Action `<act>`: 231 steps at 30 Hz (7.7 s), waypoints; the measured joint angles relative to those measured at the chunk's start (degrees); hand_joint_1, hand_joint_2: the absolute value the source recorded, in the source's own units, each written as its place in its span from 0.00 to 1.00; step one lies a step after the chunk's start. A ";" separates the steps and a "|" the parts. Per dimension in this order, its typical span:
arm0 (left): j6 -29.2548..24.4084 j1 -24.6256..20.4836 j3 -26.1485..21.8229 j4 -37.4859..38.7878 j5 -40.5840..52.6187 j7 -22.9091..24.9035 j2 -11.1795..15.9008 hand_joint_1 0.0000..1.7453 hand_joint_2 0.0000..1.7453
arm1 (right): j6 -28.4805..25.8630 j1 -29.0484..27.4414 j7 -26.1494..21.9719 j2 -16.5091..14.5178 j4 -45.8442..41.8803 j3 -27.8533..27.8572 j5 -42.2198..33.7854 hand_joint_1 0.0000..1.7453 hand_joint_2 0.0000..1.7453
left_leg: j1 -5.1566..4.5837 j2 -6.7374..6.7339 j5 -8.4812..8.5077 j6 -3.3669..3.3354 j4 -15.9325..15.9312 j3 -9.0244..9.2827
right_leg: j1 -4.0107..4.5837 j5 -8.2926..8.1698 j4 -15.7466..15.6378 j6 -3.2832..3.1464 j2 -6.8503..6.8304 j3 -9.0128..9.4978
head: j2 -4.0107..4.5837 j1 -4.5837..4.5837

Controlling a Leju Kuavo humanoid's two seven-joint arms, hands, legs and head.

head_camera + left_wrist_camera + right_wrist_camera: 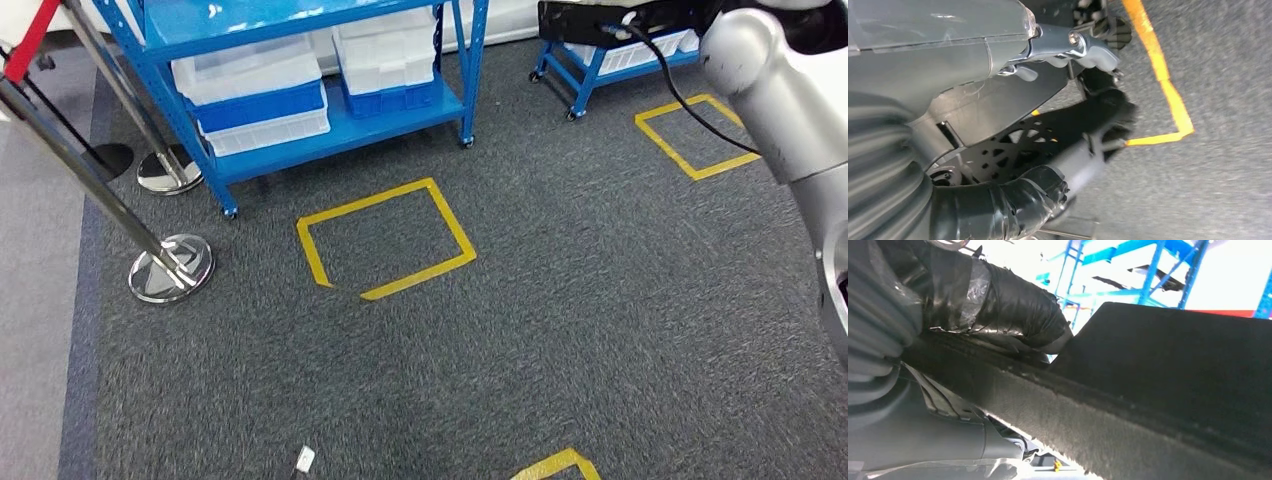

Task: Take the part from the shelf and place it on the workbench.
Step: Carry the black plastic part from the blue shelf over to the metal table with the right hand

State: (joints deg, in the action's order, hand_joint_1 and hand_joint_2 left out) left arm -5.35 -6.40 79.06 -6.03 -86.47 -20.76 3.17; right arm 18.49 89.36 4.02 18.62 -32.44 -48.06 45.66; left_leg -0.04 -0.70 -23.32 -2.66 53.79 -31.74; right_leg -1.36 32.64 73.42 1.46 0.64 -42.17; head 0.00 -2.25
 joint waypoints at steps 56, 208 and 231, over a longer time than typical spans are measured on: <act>-0.08 -0.23 0.98 0.40 -0.86 -1.07 0.65 0.00 1.00 | 0.02 3.74 0.73 0.75 -1.08 -0.44 3.45 1.00 1.00 | -1.03 2.16 0.23 -2.54 -1.11 0.80 | 0.51 -8.60 -13.12 -0.95 5.13 3.12 | 0.00 -0.37; -0.02 -1.10 4.28 0.55 -2.81 1.53 0.13 0.00 1.00 | -3.45 -3.29 2.22 5.27 -4.04 1.73 6.71 1.00 1.00 | 0.87 0.58 -2.48 0.86 4.45 -2.01 | 0.57 -9.15 -13.68 -0.24 1.25 4.46 | 0.00 0.34; -0.84 -1.26 4.23 0.55 -3.44 4.96 0.09 0.00 1.00 | -3.78 -4.75 -0.67 1.64 1.16 1.73 9.33 1.00 1.00 | 0.93 0.53 -5.96 2.64 15.12 -6.93 | 1.07 -10.17 -16.26 -2.73 -0.21 6.45 | 0.00 0.26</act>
State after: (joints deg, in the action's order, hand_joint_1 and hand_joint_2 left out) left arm -6.20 -7.66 83.29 -5.49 -89.91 -15.81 3.26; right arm 14.71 84.61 3.35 20.26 -31.27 -46.34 54.99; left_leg 0.89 -0.16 -29.28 -0.03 68.91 -38.67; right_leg -0.30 22.47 57.16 -1.27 0.42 -35.72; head 0.00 -1.99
